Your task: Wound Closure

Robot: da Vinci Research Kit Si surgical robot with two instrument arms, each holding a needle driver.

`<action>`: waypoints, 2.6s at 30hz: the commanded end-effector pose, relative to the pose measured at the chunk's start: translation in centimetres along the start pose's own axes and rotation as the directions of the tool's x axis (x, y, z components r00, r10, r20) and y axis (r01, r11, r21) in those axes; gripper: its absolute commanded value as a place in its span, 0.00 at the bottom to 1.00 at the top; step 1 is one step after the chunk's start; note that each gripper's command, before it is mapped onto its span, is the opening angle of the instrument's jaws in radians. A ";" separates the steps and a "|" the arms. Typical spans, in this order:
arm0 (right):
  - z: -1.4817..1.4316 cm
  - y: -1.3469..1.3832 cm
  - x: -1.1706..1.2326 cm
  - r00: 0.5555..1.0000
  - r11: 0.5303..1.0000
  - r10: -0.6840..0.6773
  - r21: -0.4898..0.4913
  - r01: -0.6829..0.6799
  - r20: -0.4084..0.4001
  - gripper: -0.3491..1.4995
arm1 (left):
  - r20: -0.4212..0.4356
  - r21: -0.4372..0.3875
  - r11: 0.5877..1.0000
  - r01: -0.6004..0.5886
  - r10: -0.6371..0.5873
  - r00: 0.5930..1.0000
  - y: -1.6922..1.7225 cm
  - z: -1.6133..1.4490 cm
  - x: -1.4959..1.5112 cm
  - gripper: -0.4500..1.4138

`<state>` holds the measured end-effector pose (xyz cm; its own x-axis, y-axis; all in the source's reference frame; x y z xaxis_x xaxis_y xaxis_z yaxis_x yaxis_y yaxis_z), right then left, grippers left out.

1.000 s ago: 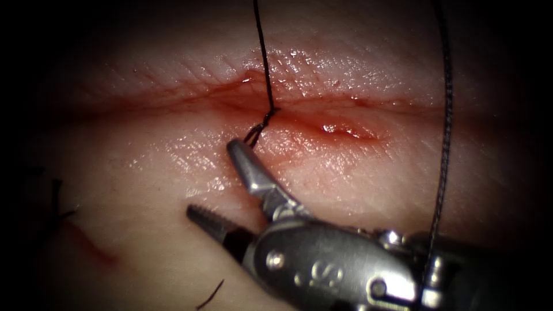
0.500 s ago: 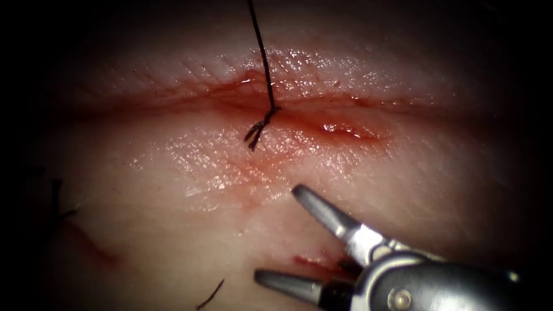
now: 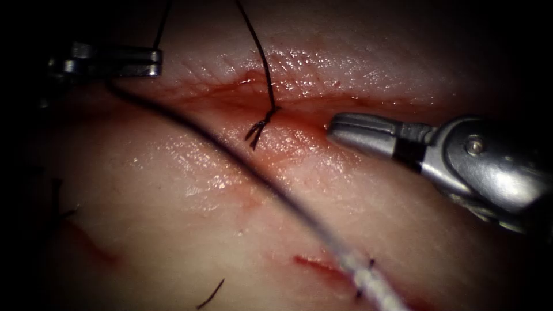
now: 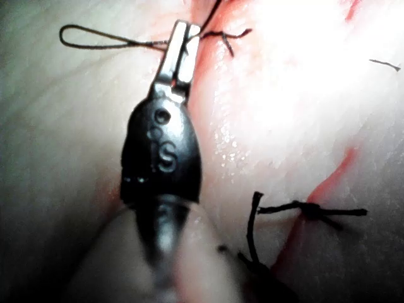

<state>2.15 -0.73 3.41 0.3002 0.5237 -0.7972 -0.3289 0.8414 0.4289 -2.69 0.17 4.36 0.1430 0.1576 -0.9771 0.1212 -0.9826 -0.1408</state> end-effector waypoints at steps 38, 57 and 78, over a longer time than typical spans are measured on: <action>1.60 0.61 0.43 0.937 0.952 0.185 0.291 -0.096 -0.297 0.00 | -0.178 0.027 0.896 0.443 -0.432 0.884 0.05 0.28 -0.30 0.00; 1.42 0.59 0.54 0.851 0.817 0.289 0.576 0.019 -0.439 0.00 | -0.223 0.124 0.874 0.471 -0.438 0.871 -0.18 0.11 -0.52 0.00; 1.09 0.44 0.37 0.975 0.558 -0.162 0.800 0.218 -0.153 0.00 | -0.282 0.097 0.873 0.478 -0.436 0.855 -0.52 0.28 -0.49 0.00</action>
<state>3.03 -0.10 3.73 0.2243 0.3383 -0.9139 0.6095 0.6830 0.4024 -3.07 0.58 4.82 0.3421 0.5916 -0.7301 0.0800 -0.7924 -0.6047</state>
